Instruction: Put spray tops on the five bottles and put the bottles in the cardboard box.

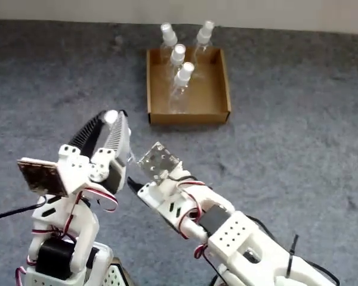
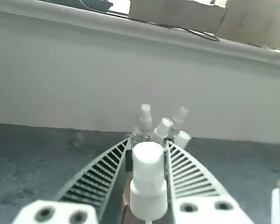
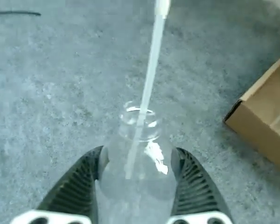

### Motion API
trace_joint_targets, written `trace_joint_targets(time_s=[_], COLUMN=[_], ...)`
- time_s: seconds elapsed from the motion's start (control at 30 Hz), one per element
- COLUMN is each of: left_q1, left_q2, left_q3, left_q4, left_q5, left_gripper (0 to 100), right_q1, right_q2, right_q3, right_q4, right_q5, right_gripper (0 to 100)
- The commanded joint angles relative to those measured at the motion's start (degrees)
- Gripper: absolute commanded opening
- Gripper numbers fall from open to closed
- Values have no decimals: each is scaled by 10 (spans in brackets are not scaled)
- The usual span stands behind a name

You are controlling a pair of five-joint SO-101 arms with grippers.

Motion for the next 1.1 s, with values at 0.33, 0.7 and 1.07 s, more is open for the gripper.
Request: trace_joint_targets(time_s=[0.33,0.7,1.07], left_q1=[110,146,147], left_q2=[-3,172,293], left_q3=[30,-28,-79], left_q4=[-2,1,27], left_q5=[-25,-50,-65], left_gripper=[4,4,5], right_q1=[66,99,115], right_q2=[-204,-207,-207], right_q3=[56,65,65], right_q4=[29,27,26], right_q5=[-78,-78,-81], right_gripper=[5,5,5])
